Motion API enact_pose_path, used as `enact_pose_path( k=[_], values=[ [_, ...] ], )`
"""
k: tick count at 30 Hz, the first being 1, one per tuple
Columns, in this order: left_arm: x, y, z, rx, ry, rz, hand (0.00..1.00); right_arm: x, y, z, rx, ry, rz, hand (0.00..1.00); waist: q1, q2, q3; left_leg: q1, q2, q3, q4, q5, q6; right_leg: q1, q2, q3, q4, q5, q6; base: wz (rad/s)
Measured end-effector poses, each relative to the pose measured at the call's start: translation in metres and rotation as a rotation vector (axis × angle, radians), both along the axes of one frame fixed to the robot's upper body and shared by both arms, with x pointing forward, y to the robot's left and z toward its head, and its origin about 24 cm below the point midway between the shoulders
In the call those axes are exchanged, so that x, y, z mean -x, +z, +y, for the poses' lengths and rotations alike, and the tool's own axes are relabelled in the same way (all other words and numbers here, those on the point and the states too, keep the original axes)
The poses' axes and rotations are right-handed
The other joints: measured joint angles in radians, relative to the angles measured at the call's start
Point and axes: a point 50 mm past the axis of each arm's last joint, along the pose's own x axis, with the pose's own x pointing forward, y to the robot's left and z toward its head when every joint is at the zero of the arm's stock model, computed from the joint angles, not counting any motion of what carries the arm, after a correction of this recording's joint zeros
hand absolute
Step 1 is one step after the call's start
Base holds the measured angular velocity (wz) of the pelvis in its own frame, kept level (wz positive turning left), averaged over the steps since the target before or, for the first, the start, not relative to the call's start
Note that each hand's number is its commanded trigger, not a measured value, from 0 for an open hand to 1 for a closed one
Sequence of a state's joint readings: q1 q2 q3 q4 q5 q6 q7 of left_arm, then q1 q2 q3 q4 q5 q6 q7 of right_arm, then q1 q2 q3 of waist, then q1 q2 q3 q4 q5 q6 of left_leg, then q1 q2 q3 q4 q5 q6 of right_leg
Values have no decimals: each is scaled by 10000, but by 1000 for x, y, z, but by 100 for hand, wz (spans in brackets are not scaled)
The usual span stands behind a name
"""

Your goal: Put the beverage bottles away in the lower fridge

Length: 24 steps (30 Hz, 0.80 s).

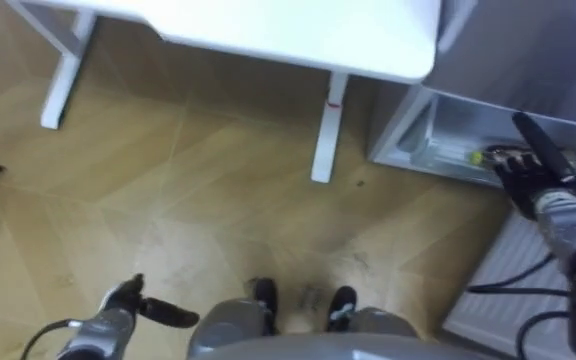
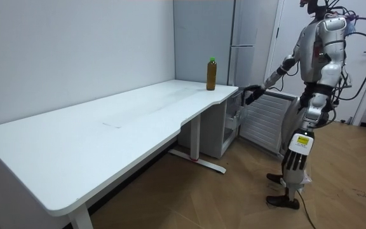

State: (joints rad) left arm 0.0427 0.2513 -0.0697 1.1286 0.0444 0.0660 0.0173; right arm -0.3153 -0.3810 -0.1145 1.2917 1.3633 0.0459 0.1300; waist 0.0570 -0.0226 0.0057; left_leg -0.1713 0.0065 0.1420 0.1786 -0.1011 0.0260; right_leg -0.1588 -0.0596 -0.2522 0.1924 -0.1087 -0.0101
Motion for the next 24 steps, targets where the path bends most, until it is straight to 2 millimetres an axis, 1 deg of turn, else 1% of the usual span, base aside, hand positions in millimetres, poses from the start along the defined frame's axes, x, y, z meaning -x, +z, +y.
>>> enact_pose_path(
  k=[1,3,4,6,7,9,10,12,13,14,16,17,19,20,23,24],
  values=[
    [3,0,0,-48,-37,72,0,5,-3,0,30,73,134,0,6,14,-15,101,6,-2,-43,-13,-10,118,23,10,-67,1,1,-6],
    [15,-2,2,-298,-80,376,0,24,-14,3,247,617,743,0,17,68,-74,459,20,-36,-128,-79,-48,427,58,13,-111,-23,4,-8],
    [18,-2,3,-339,-39,421,0,29,-17,4,236,709,866,0,3,75,-90,509,25,-42,-123,-99,-55,482,68,13,-121,-39,3,0],
    [28,-2,6,-527,443,441,0,53,-30,8,130,942,1423,0,-14,87,-92,739,47,-44,-145,-150,-96,742,115,28,-258,-71,9,0],
    [31,-2,8,-598,580,473,0,60,-33,10,81,1005,1578,0,-25,75,-87,814,51,-48,-161,-159,-110,778,122,34,-271,-91,4,0],
    [42,-3,10,-902,759,653,0,85,-46,20,77,1585,2443,0,-62,53,-67,1118,67,-71,-170,-236,-137,1081,145,39,-268,-159,4,0],
    [44,-3,10,-951,751,710,0,91,-49,21,120,1767,2664,0,-69,41,-61,1155,70,-72,-168,-257,-141,1105,143,56,-261,-191,8,0],
    [48,-3,10,-1033,708,764,0,105,-55,27,675,3230,3673,0,-136,5,-38,1160,72,-80,-154,-279,-145,1128,135,56,-240,-223,11,0],
    [48,-3,10,-1035,740,697,0,107,-56,29,792,3581,3863,0,-195,9,-38,1154,72,-99,-147,-279,-145,1173,135,38,-239,-223,10,7],
    [46,-2,11,-1071,783,555,0,112,-59,34,1010,4244,4257,0,-269,-36,-11,1167,70,-111,-143,-279,-145,1230,138,-8,-240,-222,10,7],
    [41,-1,11,-1209,766,263,0,120,-64,41,1329,5248,4788,0,-282,-107,54,1314,75,-109,-147,-307,-154,1389,153,-6,-287,-224,12,2],
    [39,0,10,-1220,720,115,0,126,-66,45,1500,5838,5137,0,-300,-122,61,1435,79,-97,-148,-351,-162,1516,171,-4,-421,-224,17,-5],
    [37,0,10,-1295,587,-27,0,135,-69,48,1895,6870,5724,0,-300,-152,58,1646,91,-49,-157,-442,-166,1671,182,55,-423,-269,53,-9],
    [36,0,10,-1394,624,-130,0,139,-70,49,2162,7388,6039,0,-307,-162,33,1689,89,-51,-157,-481,-167,1692,177,58,-416,-311,69,-9],
    [31,0,6,-1377,870,-379,0,149,-73,54,2713,8423,6629,0,-361,-245,10,1823,81,-18,-268,-493,-167,1777,184,135,-416,-315,78,-5],
    [33,-1,3,-1295,1027,-391,0,153,-74,55,2802,8710,6766,0,-374,-261,-11,1872,81,10,-301,-499,-167,1800,191,177,-422,-319,84,-6]
  ],
)
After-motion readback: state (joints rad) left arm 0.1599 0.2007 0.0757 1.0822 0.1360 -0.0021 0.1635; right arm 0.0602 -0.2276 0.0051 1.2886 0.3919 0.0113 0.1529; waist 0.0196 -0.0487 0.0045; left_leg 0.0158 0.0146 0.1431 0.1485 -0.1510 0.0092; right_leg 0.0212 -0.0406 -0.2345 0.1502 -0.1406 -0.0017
